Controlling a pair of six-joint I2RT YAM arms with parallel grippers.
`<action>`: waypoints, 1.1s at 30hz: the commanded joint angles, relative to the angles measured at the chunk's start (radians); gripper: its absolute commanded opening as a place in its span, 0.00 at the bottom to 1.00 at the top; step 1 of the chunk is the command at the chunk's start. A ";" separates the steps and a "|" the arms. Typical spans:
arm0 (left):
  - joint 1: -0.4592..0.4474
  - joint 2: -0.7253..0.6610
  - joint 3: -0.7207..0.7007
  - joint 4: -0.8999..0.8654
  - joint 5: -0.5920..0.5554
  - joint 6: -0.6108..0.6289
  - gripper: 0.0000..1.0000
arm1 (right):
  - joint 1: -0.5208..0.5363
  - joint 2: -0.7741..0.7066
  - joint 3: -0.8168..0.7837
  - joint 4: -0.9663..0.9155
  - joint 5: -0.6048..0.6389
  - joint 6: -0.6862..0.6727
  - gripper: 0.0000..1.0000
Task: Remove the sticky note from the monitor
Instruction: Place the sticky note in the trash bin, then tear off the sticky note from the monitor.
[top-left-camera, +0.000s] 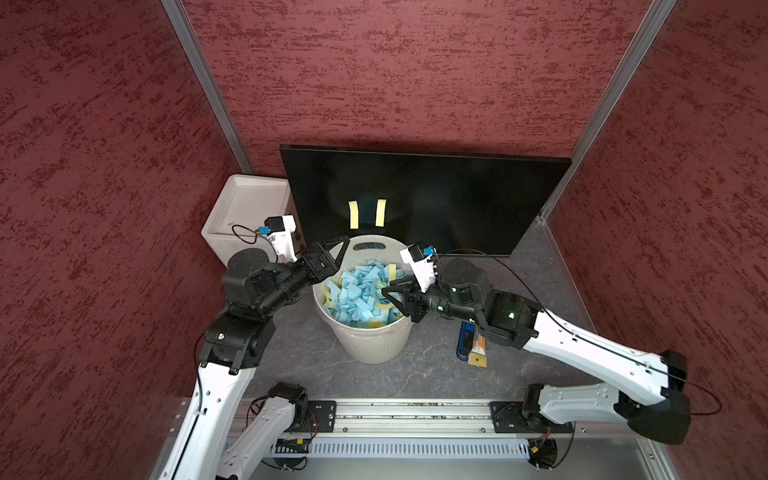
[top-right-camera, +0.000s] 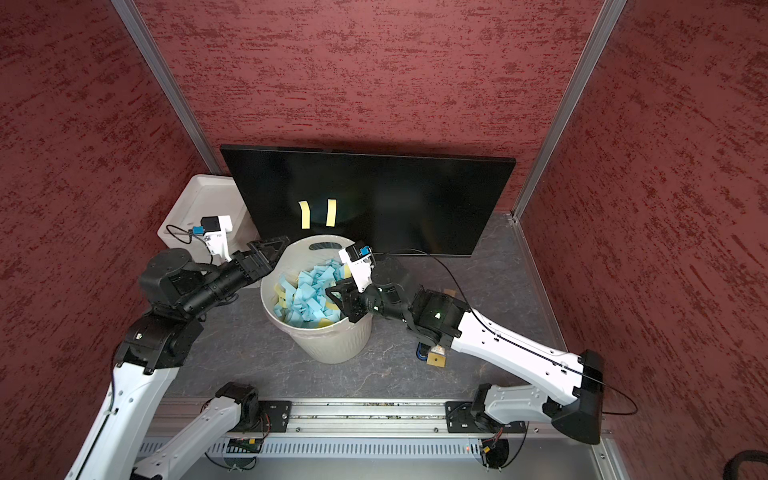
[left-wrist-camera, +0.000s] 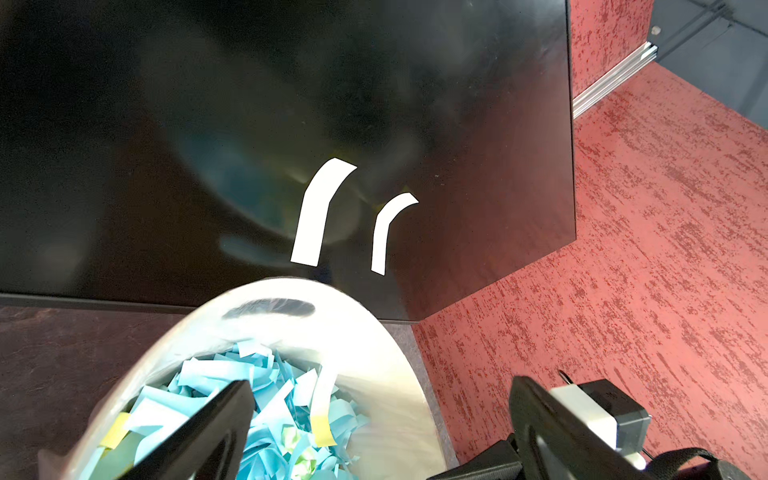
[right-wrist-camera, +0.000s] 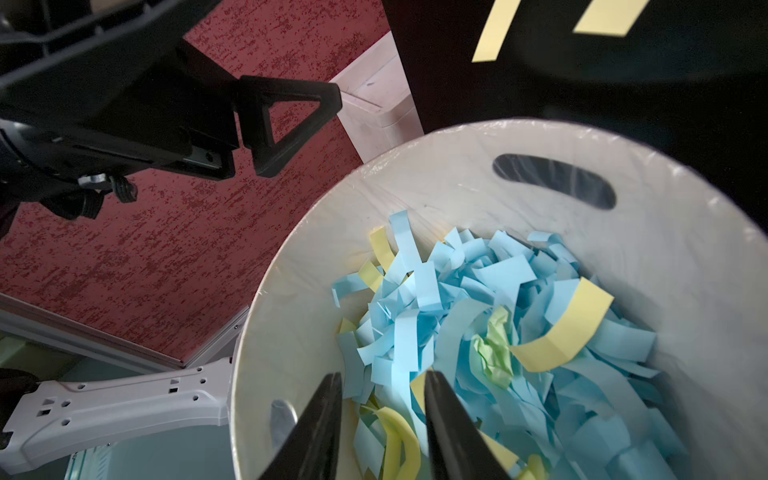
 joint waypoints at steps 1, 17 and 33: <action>0.007 0.041 0.039 0.013 0.044 0.037 1.00 | 0.008 -0.041 -0.019 0.001 0.045 0.000 0.38; 0.009 0.235 0.113 0.067 0.088 0.065 0.91 | 0.009 -0.137 -0.090 -0.004 0.097 0.009 0.39; 0.019 0.303 0.084 0.154 0.088 0.026 0.65 | 0.009 -0.187 -0.145 0.007 0.112 0.024 0.40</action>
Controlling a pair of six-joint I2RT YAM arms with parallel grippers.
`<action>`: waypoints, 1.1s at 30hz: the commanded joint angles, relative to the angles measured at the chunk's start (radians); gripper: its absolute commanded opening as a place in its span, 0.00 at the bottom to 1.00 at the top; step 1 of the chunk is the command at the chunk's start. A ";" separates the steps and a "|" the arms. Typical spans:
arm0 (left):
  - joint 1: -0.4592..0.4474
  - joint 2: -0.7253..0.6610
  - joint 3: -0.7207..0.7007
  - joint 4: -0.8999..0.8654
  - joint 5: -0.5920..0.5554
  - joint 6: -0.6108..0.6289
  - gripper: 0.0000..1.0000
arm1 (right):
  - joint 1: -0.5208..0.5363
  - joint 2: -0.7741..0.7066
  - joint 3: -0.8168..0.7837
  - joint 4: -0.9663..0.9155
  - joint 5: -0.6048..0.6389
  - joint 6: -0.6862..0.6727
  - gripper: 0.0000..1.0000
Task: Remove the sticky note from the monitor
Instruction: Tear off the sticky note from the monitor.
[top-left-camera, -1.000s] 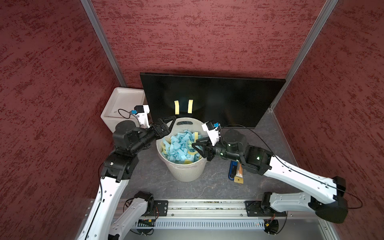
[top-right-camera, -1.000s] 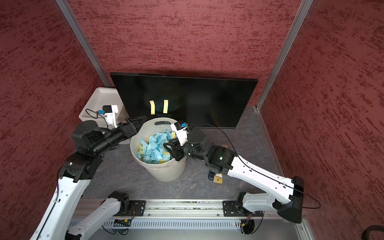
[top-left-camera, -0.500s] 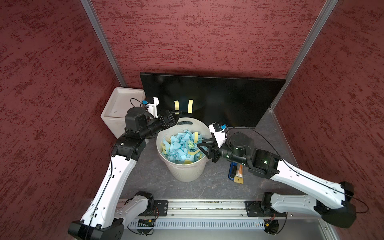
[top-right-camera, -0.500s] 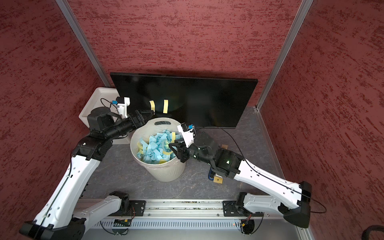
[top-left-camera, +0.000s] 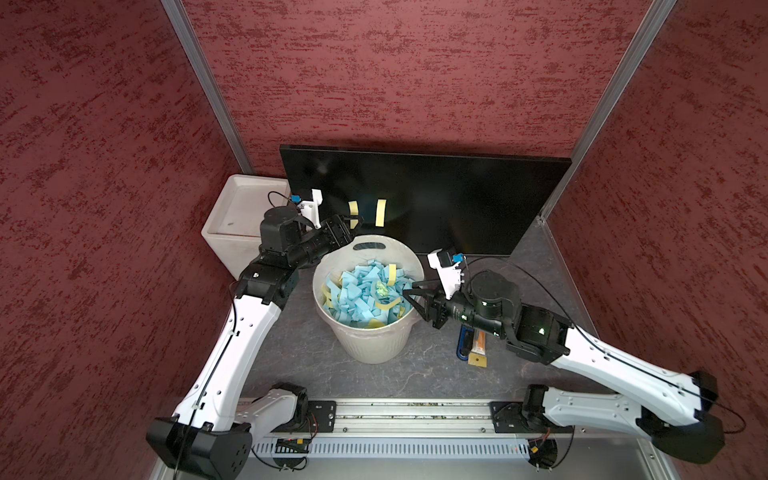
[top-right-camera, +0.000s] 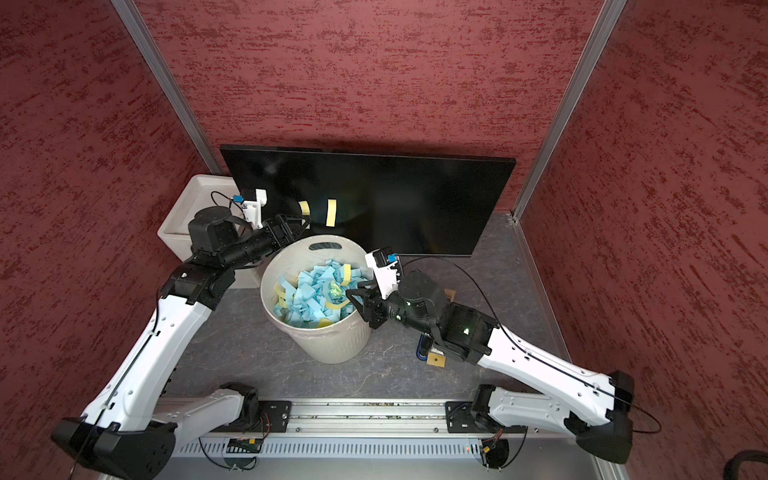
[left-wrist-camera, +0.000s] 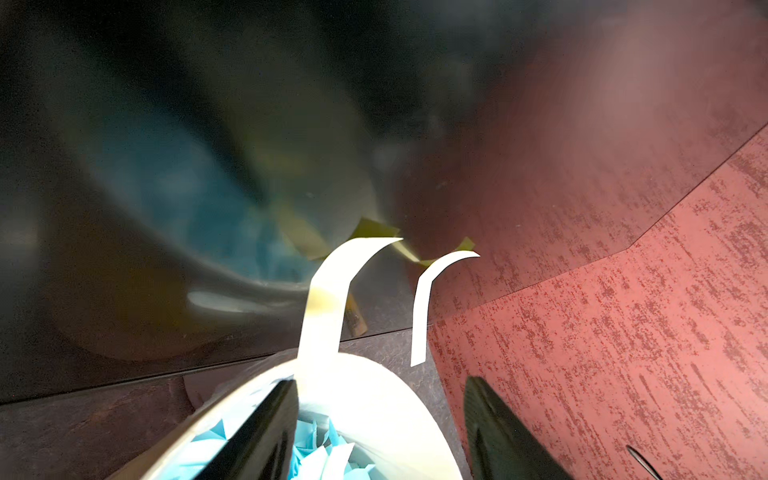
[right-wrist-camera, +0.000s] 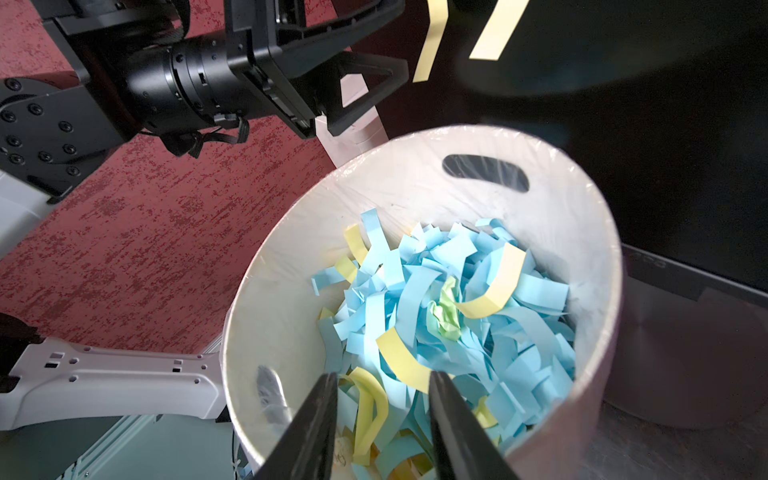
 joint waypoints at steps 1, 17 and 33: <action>0.009 0.010 -0.010 0.043 0.014 -0.004 0.64 | 0.009 -0.021 -0.008 0.012 0.030 0.006 0.40; 0.030 0.035 -0.051 0.077 0.030 -0.024 0.59 | 0.009 -0.020 -0.017 0.019 0.030 0.012 0.40; 0.042 0.031 -0.063 0.085 0.039 -0.038 0.32 | 0.008 -0.022 -0.019 0.016 0.032 0.017 0.42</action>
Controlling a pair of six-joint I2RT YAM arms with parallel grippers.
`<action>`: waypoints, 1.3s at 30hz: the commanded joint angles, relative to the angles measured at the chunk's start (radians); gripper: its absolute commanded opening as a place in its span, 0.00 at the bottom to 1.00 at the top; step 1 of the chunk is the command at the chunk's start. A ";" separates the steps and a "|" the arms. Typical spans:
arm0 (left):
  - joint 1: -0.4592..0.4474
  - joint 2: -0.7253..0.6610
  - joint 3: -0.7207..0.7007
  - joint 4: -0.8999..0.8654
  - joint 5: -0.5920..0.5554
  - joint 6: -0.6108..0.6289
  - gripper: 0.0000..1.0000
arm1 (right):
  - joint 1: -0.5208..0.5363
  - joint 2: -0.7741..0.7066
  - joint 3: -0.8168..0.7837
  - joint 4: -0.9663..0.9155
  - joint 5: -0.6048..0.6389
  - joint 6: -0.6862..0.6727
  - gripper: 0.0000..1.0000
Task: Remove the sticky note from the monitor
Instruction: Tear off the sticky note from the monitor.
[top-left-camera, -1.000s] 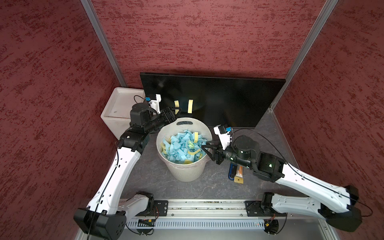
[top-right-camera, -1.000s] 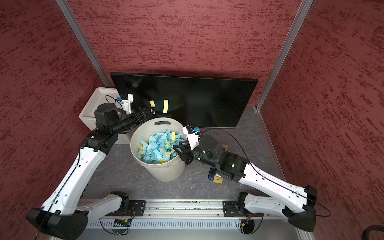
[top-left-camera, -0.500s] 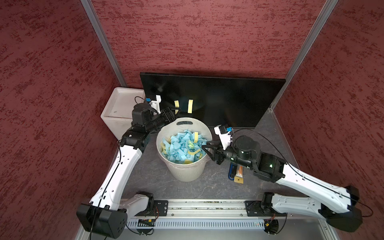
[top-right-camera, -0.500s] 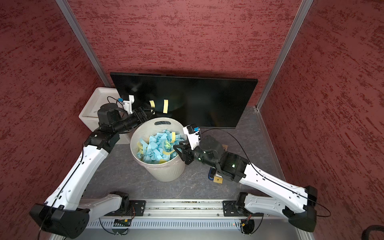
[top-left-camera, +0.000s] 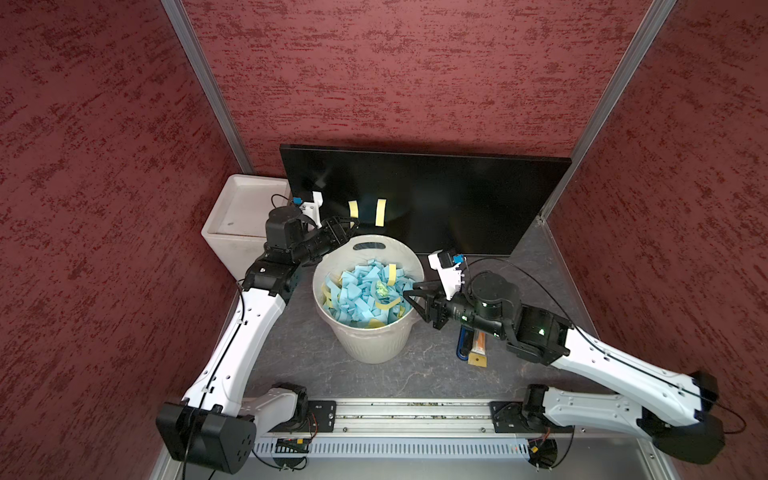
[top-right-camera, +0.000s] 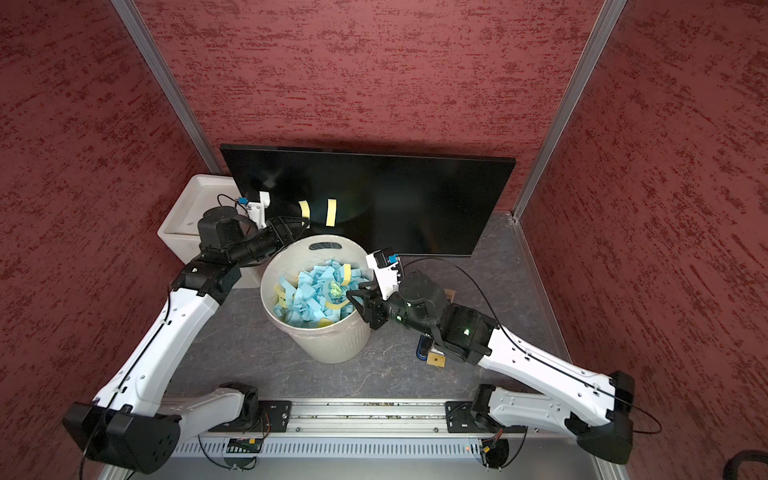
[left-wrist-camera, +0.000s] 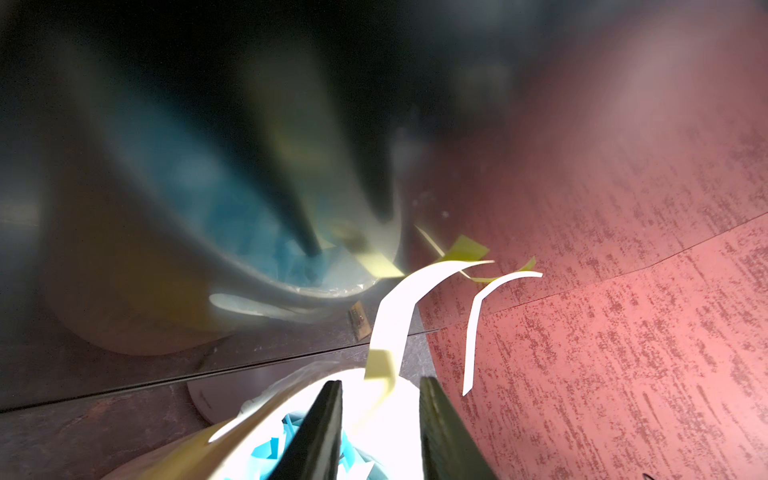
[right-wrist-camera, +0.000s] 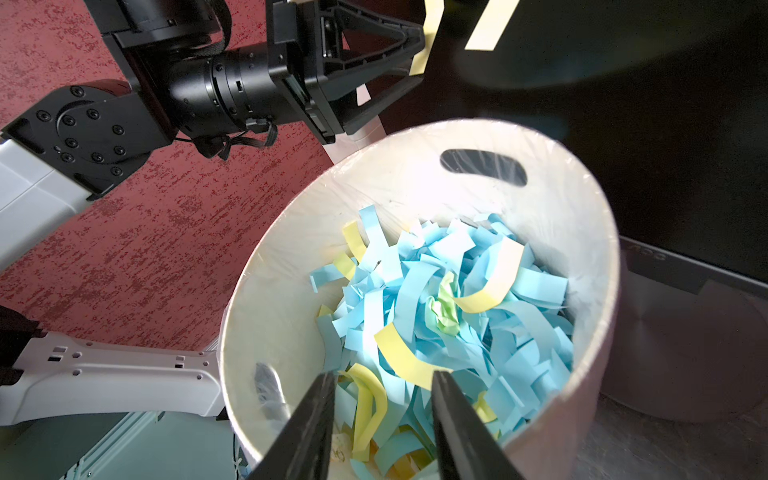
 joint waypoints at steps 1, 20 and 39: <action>0.011 -0.008 -0.014 0.025 0.008 0.001 0.30 | 0.009 -0.016 -0.010 0.013 0.032 0.006 0.42; 0.011 -0.073 -0.042 -0.002 0.049 -0.012 0.02 | 0.009 -0.025 0.000 0.001 0.037 0.010 0.44; -0.077 -0.239 -0.038 -0.152 0.039 0.020 0.03 | 0.009 -0.111 -0.001 -0.073 0.132 -0.004 0.80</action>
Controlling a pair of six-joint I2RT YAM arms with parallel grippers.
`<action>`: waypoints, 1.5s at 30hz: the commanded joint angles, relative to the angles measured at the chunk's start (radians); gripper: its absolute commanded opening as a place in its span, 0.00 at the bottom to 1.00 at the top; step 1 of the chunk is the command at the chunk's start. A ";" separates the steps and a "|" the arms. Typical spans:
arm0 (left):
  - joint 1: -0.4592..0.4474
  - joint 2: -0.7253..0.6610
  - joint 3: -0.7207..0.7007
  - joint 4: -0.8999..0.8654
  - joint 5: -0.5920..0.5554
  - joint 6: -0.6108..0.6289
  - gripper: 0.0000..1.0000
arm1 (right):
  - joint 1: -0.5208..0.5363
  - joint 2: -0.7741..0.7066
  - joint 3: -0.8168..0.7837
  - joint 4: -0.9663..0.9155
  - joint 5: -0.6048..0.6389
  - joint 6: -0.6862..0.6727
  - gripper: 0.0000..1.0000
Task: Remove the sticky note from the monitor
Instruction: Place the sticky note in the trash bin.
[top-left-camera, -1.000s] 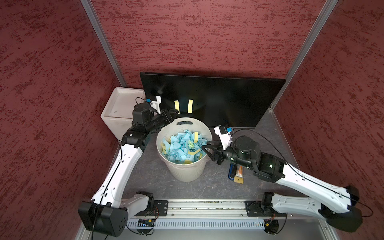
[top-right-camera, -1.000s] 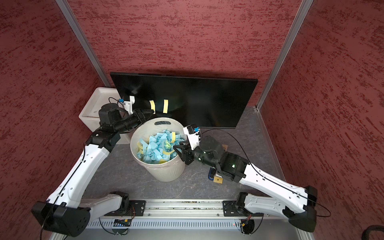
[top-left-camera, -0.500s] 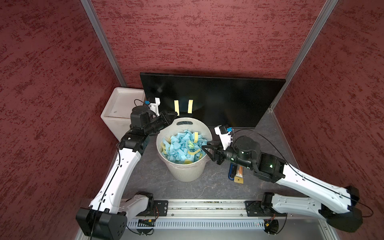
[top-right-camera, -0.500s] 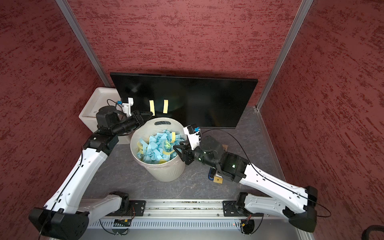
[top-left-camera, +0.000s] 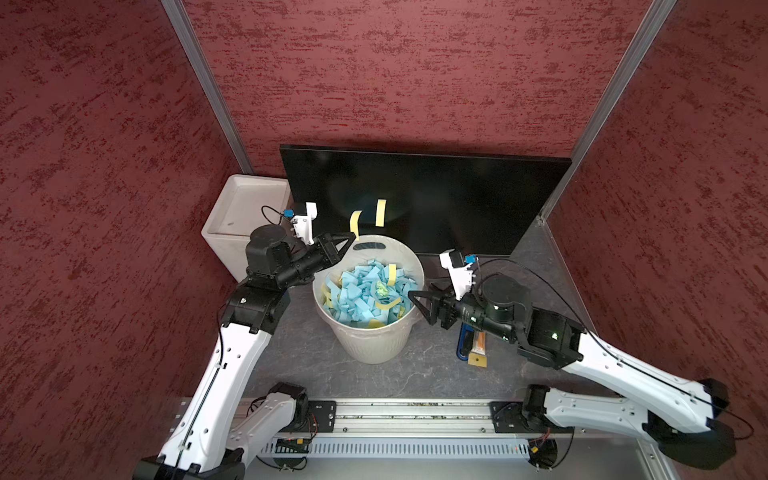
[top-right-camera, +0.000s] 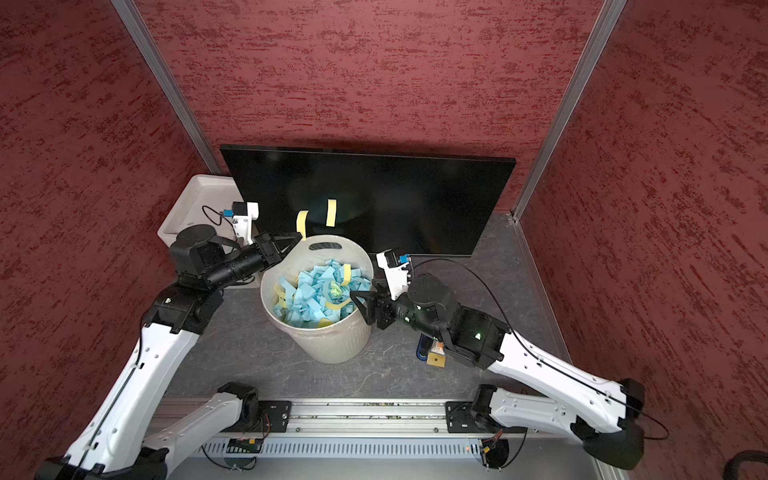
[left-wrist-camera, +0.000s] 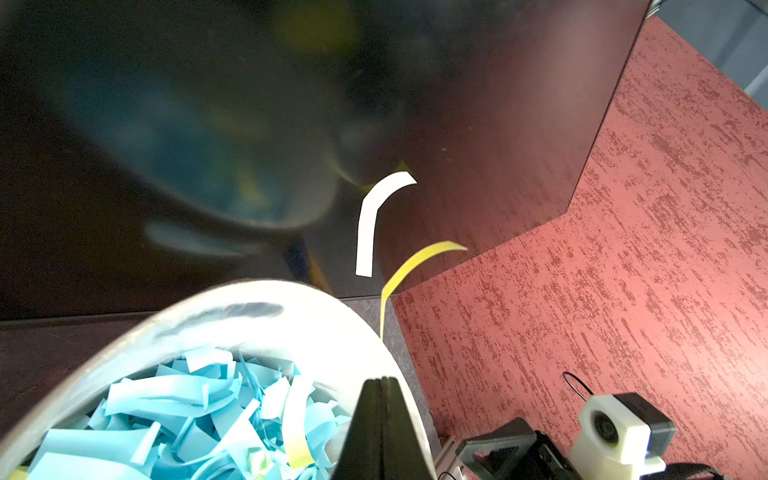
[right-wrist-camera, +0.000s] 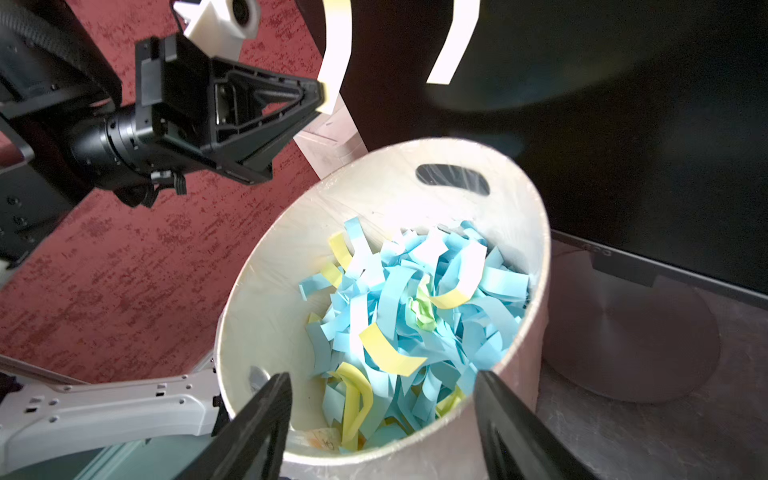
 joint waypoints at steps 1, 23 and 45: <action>-0.023 -0.021 0.013 -0.068 -0.009 0.038 0.03 | 0.009 -0.042 0.000 -0.028 0.066 -0.018 0.83; -0.163 -0.021 -0.029 -0.202 -0.040 0.099 0.29 | 0.009 -0.201 -0.055 -0.060 0.202 -0.034 0.98; -0.155 0.095 0.051 -0.103 -0.042 0.089 0.57 | 0.009 -0.235 -0.087 -0.057 0.227 -0.041 0.98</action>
